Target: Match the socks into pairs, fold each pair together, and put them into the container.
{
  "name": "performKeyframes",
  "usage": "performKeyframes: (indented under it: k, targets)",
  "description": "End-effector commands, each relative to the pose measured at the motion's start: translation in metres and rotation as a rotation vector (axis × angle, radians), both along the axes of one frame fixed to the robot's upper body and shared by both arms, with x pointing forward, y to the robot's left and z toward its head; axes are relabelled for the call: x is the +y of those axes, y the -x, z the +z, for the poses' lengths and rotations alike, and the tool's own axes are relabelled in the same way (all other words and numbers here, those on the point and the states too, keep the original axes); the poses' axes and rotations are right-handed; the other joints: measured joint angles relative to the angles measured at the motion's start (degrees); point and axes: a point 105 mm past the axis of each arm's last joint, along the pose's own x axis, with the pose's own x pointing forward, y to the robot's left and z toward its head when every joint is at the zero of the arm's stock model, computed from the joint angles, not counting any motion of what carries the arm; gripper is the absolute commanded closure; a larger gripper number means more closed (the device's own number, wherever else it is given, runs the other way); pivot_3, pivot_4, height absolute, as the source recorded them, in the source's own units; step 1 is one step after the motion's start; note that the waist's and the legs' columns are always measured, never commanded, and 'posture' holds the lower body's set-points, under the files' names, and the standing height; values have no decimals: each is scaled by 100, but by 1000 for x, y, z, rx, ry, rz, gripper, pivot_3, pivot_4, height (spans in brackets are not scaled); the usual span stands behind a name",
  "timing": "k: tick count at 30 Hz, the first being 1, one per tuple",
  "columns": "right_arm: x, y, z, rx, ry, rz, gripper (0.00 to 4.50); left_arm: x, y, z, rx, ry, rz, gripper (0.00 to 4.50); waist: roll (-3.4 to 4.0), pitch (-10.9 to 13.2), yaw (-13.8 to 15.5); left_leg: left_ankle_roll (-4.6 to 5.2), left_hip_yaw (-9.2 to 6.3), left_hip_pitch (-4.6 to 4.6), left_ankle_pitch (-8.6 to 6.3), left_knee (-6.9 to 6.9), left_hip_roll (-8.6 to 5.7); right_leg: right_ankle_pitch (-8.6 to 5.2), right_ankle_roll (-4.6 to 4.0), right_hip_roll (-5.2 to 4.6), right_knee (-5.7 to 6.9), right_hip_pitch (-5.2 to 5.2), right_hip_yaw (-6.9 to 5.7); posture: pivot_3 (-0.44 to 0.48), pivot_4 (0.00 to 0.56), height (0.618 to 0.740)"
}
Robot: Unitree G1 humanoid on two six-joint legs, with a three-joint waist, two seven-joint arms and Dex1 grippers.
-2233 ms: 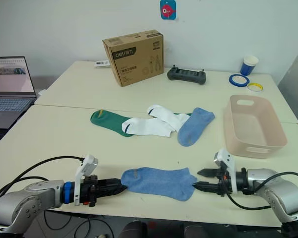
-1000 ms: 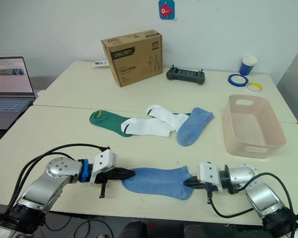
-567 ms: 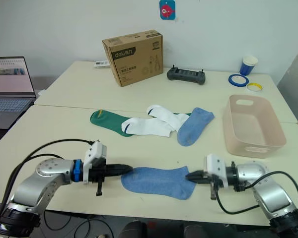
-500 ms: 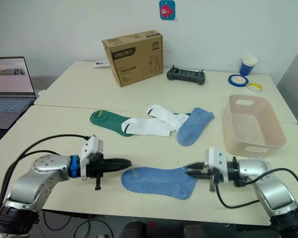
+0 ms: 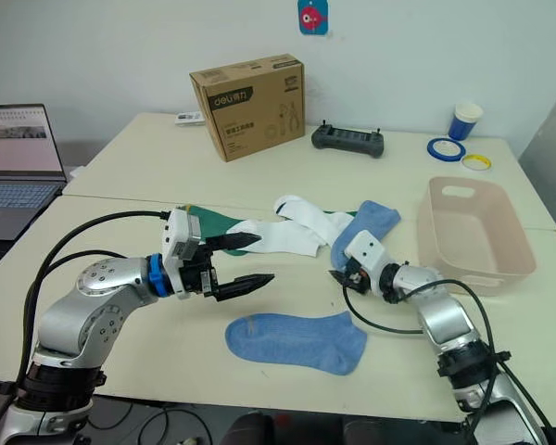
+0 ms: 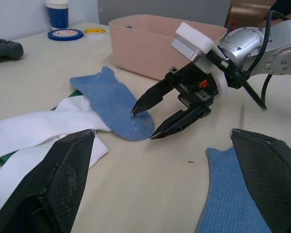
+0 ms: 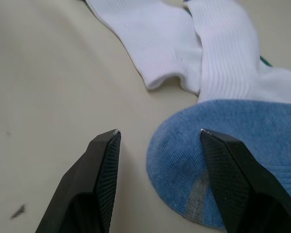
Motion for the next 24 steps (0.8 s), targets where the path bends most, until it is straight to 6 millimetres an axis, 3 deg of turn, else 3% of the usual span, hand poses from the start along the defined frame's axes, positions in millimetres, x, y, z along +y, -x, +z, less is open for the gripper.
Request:
performKeyframes:
  k: [1,2,5,11,17,24]
  targets:
    - [-2,-8,2,-35,80,-5,1717,0,4,3,-18,-10,-12,21,0,0,-1,0,1,0,0,0,0,0,0,-1,-1,0,0,0,150,740]
    - [-3,-9,-1,-30,95,-9,1717,0,4,3,-17,-11,-11,21,0,0,-3,0,1,0,0,0,0,0,0,-1,-1,0,0,0,150,740]
    - [-3,-10,0,-31,90,-7,2295,0,5,3,-20,-8,-9,0,0,0,0,0,-1,2,0,1,1,0,0,0,0,1,-2,0,150,740]
    - [1,-6,12,-62,62,68,4353,1,6,2,-21,-11,-2,0,0,0,0,-6,2,2,4,8,-1,1,1,-1,1,3,2,0,150,740]
    - [8,15,32,-171,133,313,4464,0,9,-4,1,-31,-26,0,0,0,-1,-5,0,1,3,2,1,0,0,0,-3,1,0,0,150,740]
    - [2,95,56,-101,53,769,4464,5,5,-5,39,-66,-44,0,1,2,20,-4,-11,-1,2,-3,1,0,1,0,-16,9,-11,0,150,740]
